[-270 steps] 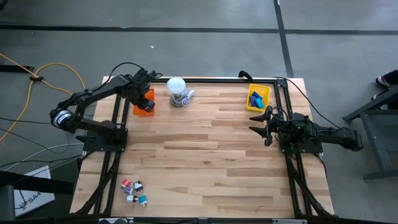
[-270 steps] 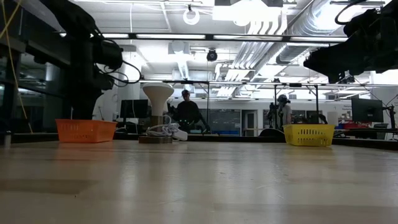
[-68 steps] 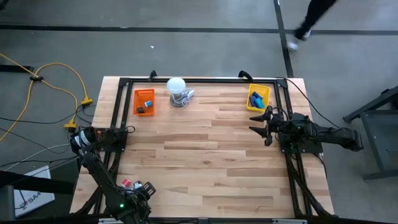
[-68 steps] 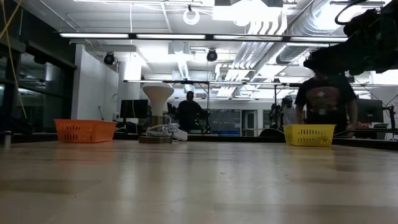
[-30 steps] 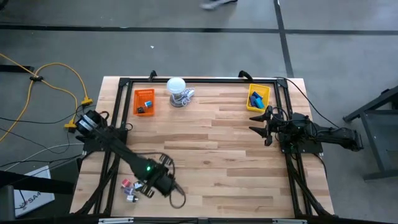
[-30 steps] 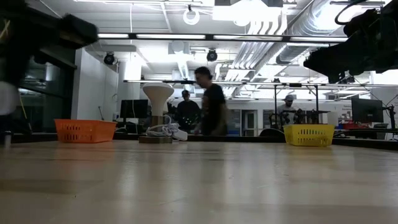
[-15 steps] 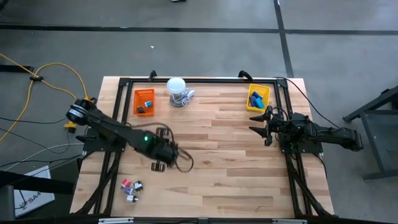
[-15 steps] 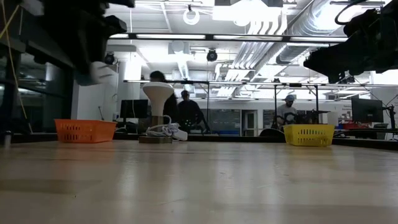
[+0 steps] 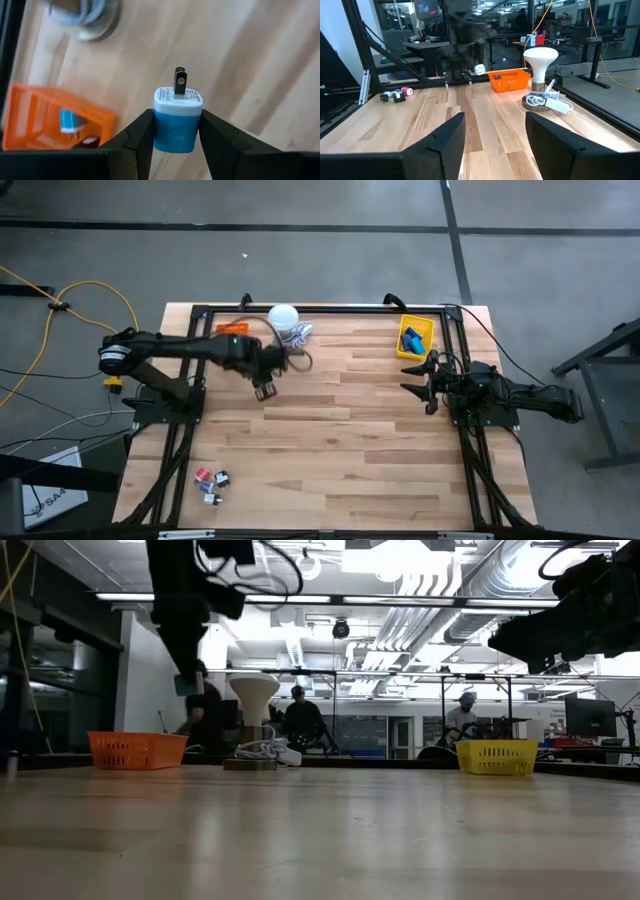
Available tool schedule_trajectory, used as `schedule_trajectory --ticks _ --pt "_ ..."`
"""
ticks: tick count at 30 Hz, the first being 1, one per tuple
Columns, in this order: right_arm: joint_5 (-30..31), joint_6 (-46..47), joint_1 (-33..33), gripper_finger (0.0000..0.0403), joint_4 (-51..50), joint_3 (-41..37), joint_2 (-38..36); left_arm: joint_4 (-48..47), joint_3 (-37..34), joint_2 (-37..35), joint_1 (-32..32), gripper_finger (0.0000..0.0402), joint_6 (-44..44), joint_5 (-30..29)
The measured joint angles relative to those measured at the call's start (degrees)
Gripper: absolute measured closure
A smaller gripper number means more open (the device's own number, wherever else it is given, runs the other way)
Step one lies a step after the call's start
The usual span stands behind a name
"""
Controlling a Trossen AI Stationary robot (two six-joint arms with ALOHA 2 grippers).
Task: Pick & Place Office items
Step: Put the light blue charger adapter into the orange basket
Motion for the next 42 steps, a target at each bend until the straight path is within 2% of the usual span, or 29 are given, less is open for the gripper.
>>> schedule_trajectory --ticks 5,20,26,35,42 --pt "0.0 0.0 0.0 0.0208 0.0 0.0 0.0 -0.7 0.0 0.0 9.3 0.027 0.4 3.8" --pt "0.0 0.0 0.0 0.0208 0.0 0.0 0.0 -2.8 -0.3 -0.3 31.6 0.027 4.6 8.3" --pt "0.0 0.0 0.0 0.0208 0.0 0.0 0.0 -2.3 -2.2 -0.3 37.1 0.027 6.3 9.4" --pt "0.0 0.0 0.0 0.0208 0.0 0.0 0.0 3.7 -6.9 -0.3 44.8 0.027 10.3 15.1" --pt "0.0 0.0 0.0 0.0208 0.0 0.0 0.0 4.2 -9.6 -0.3 48.9 0.027 12.1 15.4"
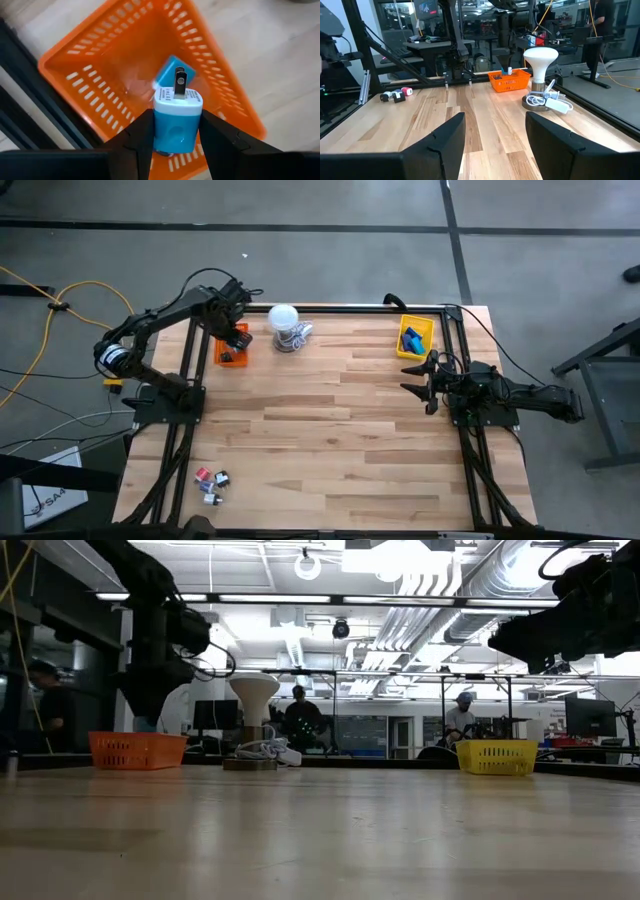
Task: Pick & Place Office items
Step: Put the light blue charger adapter into the orange basket
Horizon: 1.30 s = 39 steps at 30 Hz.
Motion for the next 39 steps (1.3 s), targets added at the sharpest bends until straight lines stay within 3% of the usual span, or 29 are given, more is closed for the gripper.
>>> schedule_trajectory --ticks 11,39 --pt "0.0 0.0 0.0 0.0208 0.0 0.0 0.0 1.9 -0.8 0.0 4.3 0.0269 3.6 -0.1" --pt "0.0 0.0 0.0 0.0208 0.0 0.0 0.0 10.5 -6.7 0.1 4.6 0.0268 5.7 -1.4"
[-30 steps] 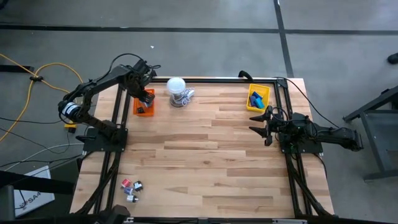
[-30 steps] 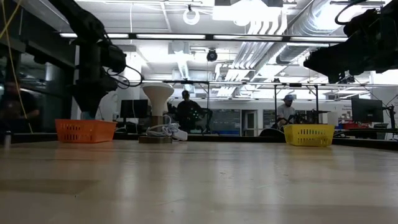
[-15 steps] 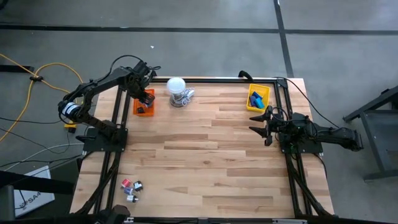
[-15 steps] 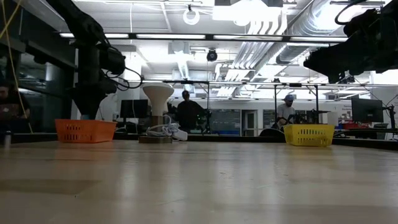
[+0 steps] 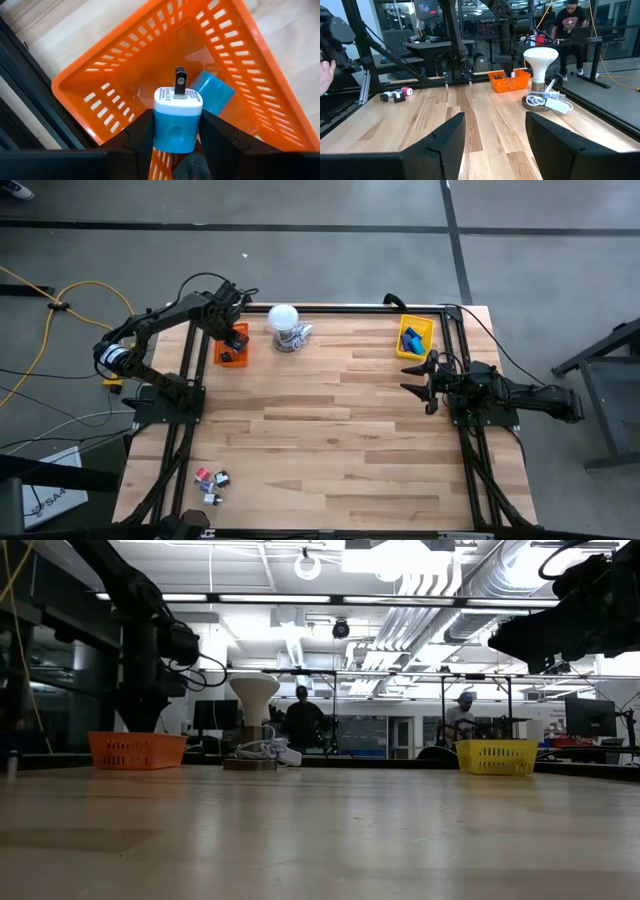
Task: Pick & Place Office items
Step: Put the light blue charger adapter into the orange basket, then put the black charger adapter into the orange basket
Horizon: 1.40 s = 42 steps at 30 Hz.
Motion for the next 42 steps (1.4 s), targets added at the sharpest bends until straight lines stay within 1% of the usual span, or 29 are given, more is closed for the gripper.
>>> schedule_trajectory --ticks 7,10,32,42 --pt "0.0 0.0 0.0 0.0208 0.0 0.0 0.0 0.0 -0.1 0.0 0.0 0.0231 0.2 0.1" --pt "0.0 0.0 0.0 0.0208 0.0 0.0 0.0 0.0 -0.1 0.0 0.0 0.0221 0.1 0.2" --pt "0.0 0.0 0.0 0.0208 0.0 0.0 0.0 0.0 0.0 -0.1 0.2 0.0218 0.7 0.4" --pt "0.0 0.0 0.0 0.0208 0.0 0.0 0.0 0.1 0.8 -5.7 0.6 0.0218 2.1 1.1"
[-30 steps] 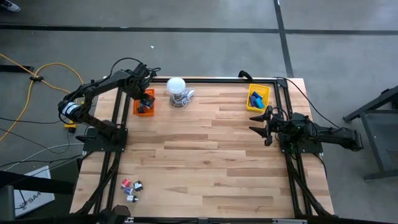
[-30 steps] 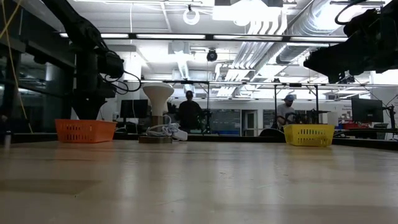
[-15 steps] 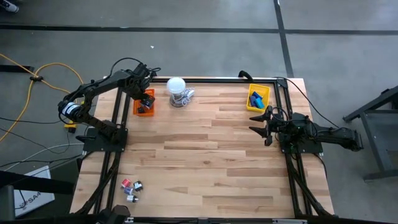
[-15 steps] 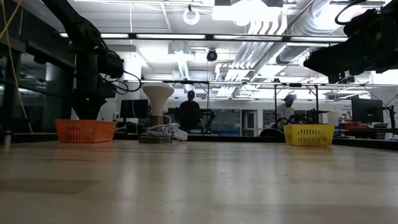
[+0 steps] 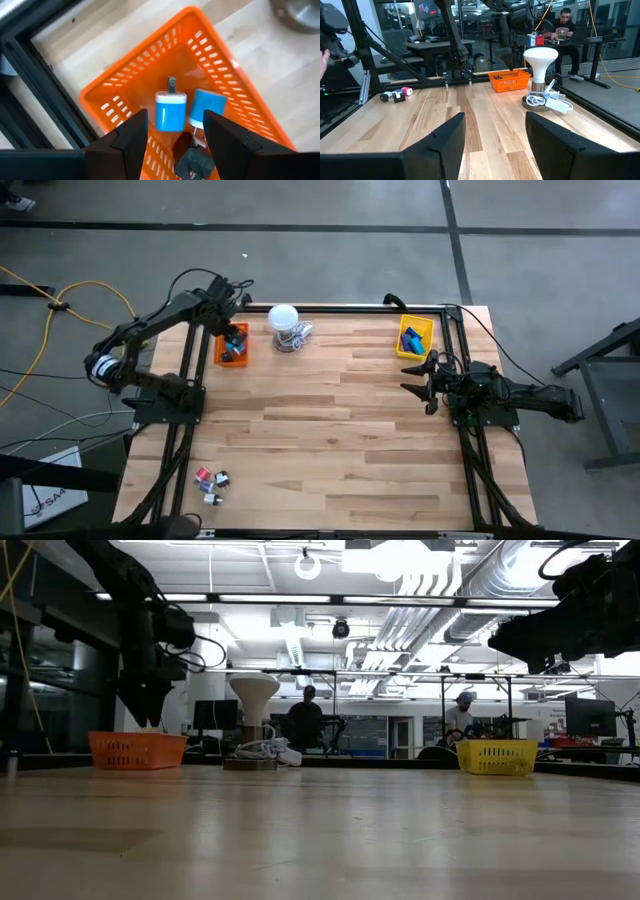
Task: Pick & Place Office items
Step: Put the black charger adapter into the orange basket
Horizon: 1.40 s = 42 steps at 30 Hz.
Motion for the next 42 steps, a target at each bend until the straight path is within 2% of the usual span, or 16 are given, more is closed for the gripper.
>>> schedule_trajectory --ticks 6,14,18,38,42 --pt "0.0 0.0 0.0 0.0208 0.0 0.0 0.0 -0.1 0.0 -4.3 -1.9 0.0218 0.4 2.1" --pt "0.0 0.0 0.0 0.0208 0.0 0.0 0.0 -0.8 0.0 -6.0 -7.2 0.0218 -2.0 3.0" --pt "0.0 0.0 0.0 0.0208 0.0 0.0 0.0 -1.0 0.0 -6.0 -12.7 0.0218 -4.2 4.5" --pt "0.0 0.0 0.0 0.0208 0.0 0.0 0.0 -1.1 0.0 -8.2 -39.4 0.0218 -13.2 3.6" --pt "0.0 0.0 0.0 0.0208 0.0 0.0 0.0 -1.1 0.0 -8.2 -45.0 0.0218 -17.6 3.6"
